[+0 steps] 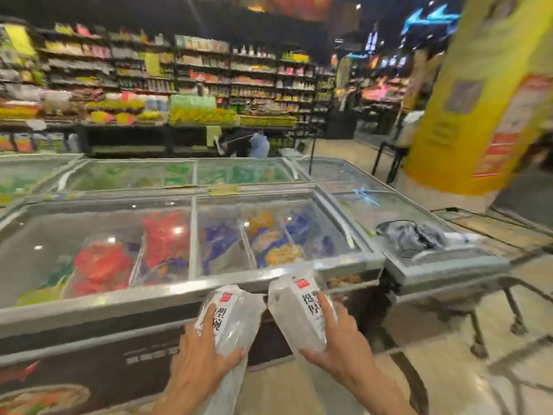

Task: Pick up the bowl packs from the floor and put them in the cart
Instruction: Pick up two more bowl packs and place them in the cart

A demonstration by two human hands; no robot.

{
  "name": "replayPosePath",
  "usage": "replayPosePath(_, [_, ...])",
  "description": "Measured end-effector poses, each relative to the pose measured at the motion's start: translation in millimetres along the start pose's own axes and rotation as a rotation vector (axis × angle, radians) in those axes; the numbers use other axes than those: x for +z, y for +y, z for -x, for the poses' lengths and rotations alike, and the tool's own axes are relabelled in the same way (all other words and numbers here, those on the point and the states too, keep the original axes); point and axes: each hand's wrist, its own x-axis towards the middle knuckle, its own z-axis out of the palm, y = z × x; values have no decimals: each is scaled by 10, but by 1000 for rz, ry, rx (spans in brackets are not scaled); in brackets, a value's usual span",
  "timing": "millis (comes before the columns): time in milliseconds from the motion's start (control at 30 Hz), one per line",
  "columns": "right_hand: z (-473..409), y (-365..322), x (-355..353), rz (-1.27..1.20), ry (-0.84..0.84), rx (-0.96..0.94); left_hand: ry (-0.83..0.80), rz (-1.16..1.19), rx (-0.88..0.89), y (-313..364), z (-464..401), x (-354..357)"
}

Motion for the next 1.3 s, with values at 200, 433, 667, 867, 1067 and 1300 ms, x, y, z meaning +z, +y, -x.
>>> replayPosePath(200, [145, 1917, -744, -32, 111, 277, -110, -6, 248, 2057, -482, 1041])
replayPosePath(433, [543, 3701, -1488, -68, 217, 583, -230, -58, 550, 4242, -560, 2225])
replayPosePath(667, [940, 5391, -2048, -101, 310, 910, -395, -30, 794, 6186, -686, 3582])
replayPosePath(867, [1028, 6848, -2517, -38, 384, 1120, -481, -36, 925, 7827, -814, 4675])
replayPosePath(1067, [960, 8170, -3128, -3, 453, 1308, -560, -30, 1038, 9418, -922, 5530])
replayPosePath(1300, [859, 9900, -3636, 0, 510, 1378, -524, -142, 1142, 11055, -1014, 6733])
